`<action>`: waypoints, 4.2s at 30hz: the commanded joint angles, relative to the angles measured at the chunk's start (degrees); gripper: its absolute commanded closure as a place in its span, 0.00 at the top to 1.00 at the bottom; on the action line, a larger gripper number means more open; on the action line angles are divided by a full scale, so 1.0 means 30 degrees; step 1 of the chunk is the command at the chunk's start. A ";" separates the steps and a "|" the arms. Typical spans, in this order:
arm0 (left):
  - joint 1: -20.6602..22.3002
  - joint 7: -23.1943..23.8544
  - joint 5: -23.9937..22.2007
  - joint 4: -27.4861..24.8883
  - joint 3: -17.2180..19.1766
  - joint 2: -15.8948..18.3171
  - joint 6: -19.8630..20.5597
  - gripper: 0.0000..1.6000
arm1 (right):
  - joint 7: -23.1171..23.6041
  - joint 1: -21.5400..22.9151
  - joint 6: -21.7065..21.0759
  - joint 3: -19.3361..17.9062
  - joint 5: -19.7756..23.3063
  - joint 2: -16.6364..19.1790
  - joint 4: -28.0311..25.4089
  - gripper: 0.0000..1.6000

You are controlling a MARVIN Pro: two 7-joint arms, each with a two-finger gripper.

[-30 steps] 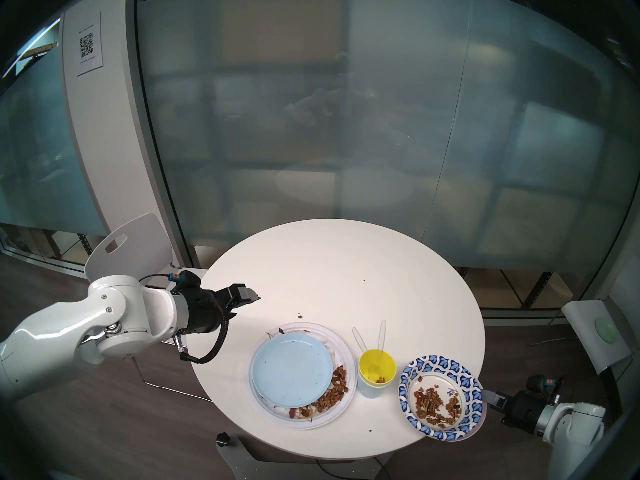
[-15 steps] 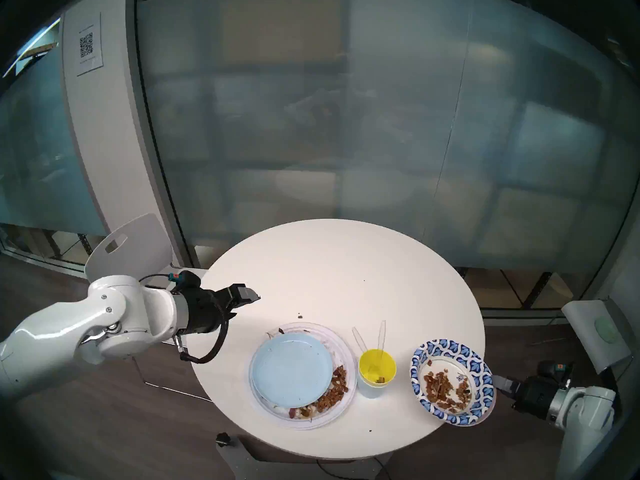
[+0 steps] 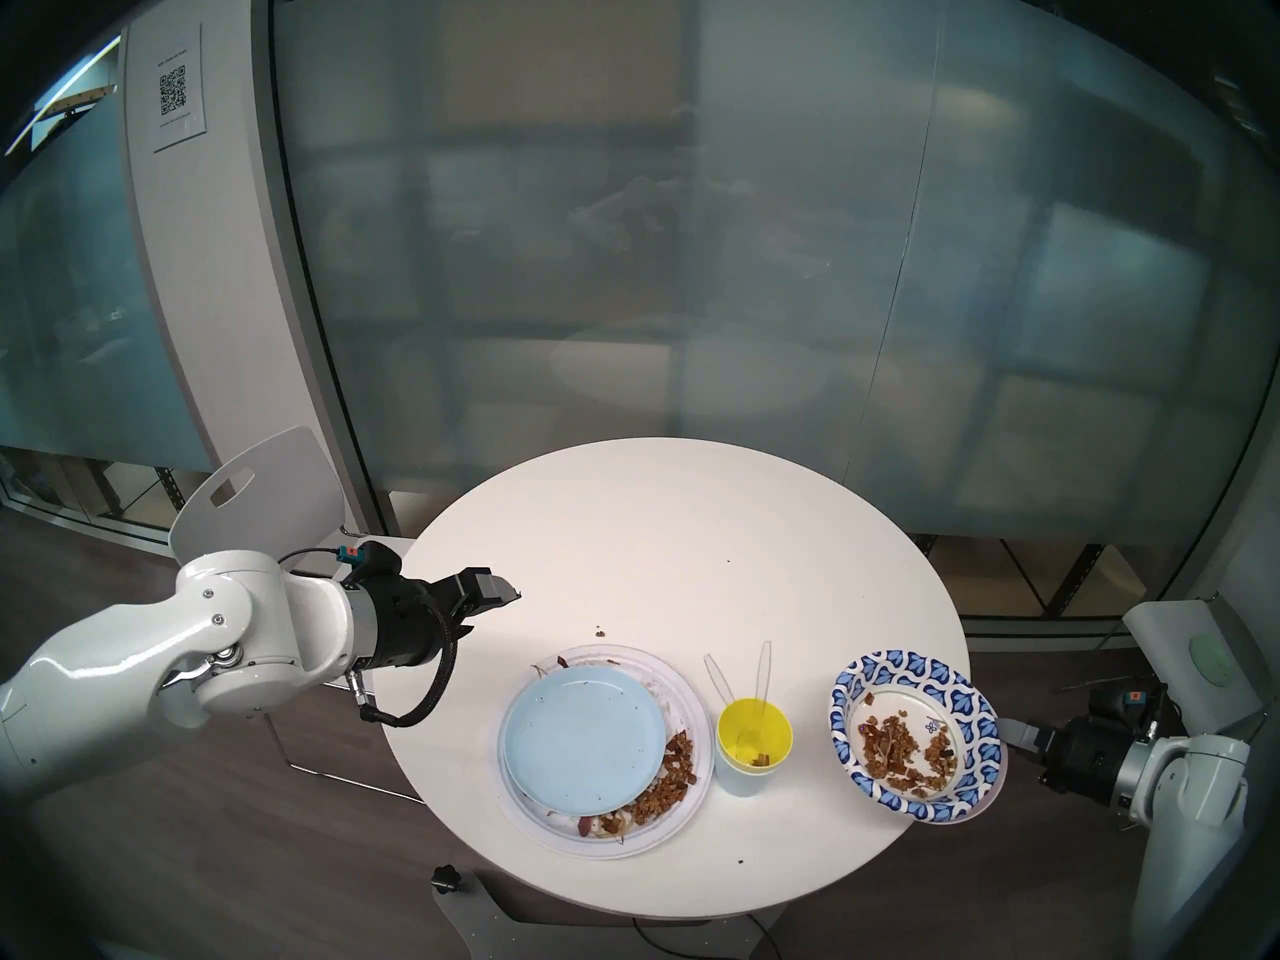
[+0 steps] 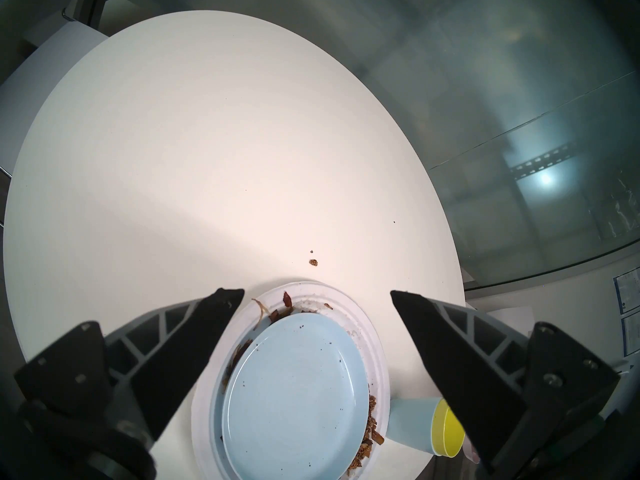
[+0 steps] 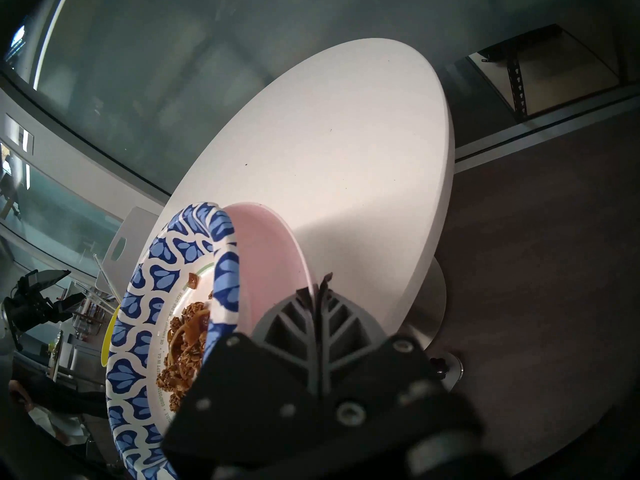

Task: Stack the plates into one stack

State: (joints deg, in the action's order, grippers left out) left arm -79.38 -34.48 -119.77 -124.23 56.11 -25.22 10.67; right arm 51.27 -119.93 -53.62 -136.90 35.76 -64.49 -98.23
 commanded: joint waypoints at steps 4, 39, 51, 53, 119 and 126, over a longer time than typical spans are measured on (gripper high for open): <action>0.0193 0.0103 0.0026 -0.0197 0.0174 0.0027 -0.0006 1.00 | 0.1363 -0.0094 -0.0460 -0.0648 0.1457 0.0524 -0.1527 0.00; 0.0266 0.0109 -0.0001 -0.0190 0.0086 0.0057 -0.0043 1.00 | -0.0270 0.1421 -0.0460 0.1812 0.5862 0.4020 -0.4076 0.00; 0.0296 0.0109 -0.0013 -0.0187 0.0050 0.0069 -0.0058 1.00 | -0.1244 0.4113 -0.0460 0.5482 0.7236 0.6748 -0.3428 0.00; 0.0300 0.0107 -0.0015 -0.0186 0.0045 0.0069 -0.0060 1.00 | -0.1455 0.4297 -0.0460 0.5817 0.7403 0.6950 -0.3495 0.00; 0.0509 0.0081 -0.0076 -0.0142 -0.0221 0.0110 -0.0166 1.00 | -1.0513 1.6190 0.2039 1.7837 1.0621 0.4238 0.2703 0.00; 0.0526 0.0089 -0.0080 -0.0152 -0.0230 0.0125 -0.0172 1.00 | -1.0772 1.7381 0.1506 1.9030 1.0358 0.3366 0.3620 0.00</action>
State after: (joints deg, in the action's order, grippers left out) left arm -78.36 -34.46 -120.10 -124.19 54.86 -24.93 10.17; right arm 19.04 -73.87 -47.76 -82.01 67.47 -50.58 -88.32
